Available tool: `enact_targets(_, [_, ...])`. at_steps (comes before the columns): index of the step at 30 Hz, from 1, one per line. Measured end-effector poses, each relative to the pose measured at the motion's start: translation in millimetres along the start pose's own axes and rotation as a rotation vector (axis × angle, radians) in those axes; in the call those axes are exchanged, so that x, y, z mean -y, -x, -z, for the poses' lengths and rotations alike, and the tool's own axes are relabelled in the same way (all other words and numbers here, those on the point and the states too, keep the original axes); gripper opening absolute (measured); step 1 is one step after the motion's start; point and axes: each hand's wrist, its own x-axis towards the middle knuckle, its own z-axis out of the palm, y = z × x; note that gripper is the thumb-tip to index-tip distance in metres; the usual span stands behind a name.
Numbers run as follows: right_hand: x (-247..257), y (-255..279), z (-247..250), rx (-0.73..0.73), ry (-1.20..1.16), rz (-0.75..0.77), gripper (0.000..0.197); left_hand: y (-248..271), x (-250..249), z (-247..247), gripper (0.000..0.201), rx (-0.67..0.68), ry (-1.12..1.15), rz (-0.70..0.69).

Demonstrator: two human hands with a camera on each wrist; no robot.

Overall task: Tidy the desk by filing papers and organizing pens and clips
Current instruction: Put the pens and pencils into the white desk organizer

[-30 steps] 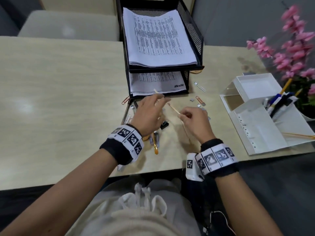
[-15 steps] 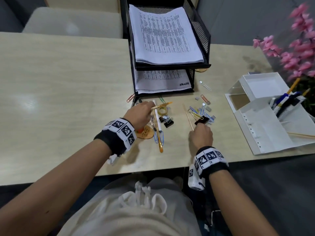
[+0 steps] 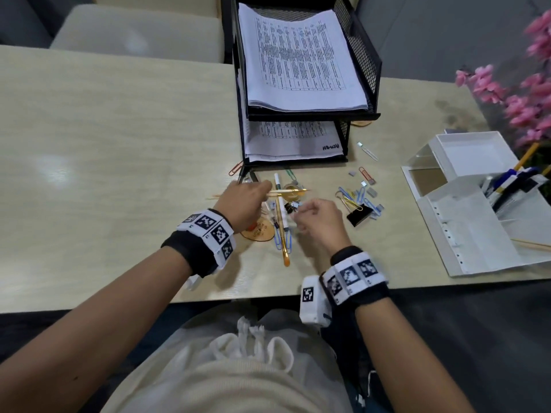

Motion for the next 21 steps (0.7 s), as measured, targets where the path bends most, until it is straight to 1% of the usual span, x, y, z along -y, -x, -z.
enact_targets(1, [-4, 2, -8, -0.009, 0.141, -0.02, 0.009, 2, 5, 1, 0.022, -0.022, 0.021, 0.039])
enact_targets(3, [-10, 5, -25, 0.045, 0.436, -0.038, 0.017, 8, 13, 1, 0.027, -0.053, 0.021, 0.092])
enact_targets(4, [-12, 7, -30, 0.069, 0.532, -0.037, 0.018, 9, 16, 1, 0.029, -0.062, 0.031, 0.1])
enact_targets(6, [-12, 8, -34, 0.075, 0.61, -0.029, 0.017, 10, 20, -1, 0.031, -0.069, 0.086, 0.085])
enact_targets(8, [-13, 6, -29, 0.04, 0.62, -0.04, 0.013, 10, 18, -4, 0.033, -0.069, 0.169, 0.05])
enact_targets(9, [-14, 7, -24, 0.017, 0.615, -0.046, 0.015, 10, 16, -6, 0.033, -0.048, 0.22, 0.035])
enact_targets(11, [-12, 9, -9, -0.065, 0.572, 0.0, 0.016, 9, 11, -9, 0.037, -0.018, 0.313, 0.0])
enact_targets(13, [-5, 11, 11, -0.144, 0.434, 0.122, 0.011, 7, 4, -9, 0.042, -0.08, 0.334, -0.11])
enact_targets(14, [1, 11, 20, -0.151, 0.349, 0.174, 0.008, 5, 0, -8, 0.047, -0.097, 0.322, -0.163])
enact_targets(15, [10, 12, 28, -0.128, 0.265, 0.209, 0.006, 1, -5, -8, 0.052, -0.113, 0.302, -0.201])
enact_targets(16, [19, 12, 35, -0.09, 0.177, 0.227, 0.009, -2, -11, -5, 0.054, -0.109, 0.297, -0.221])
enact_targets(17, [27, 11, 41, -0.055, 0.089, 0.236, 0.016, -4, -16, -2, 0.05, -0.095, 0.322, -0.223])
enact_targets(18, [34, 10, 45, -0.031, -0.002, 0.235, 0.022, -6, -21, 2, 0.041, -0.081, 0.377, -0.208])
enact_targets(20, [40, 1, 45, 0.003, -0.161, 0.174, 0.023, -9, -24, 6, 0.025, -0.051, 0.474, -0.126])
enact_targets(21, [39, -5, 40, -0.002, -0.187, 0.127, 0.022, -9, -22, 6, 0.022, -0.051, 0.492, -0.072])
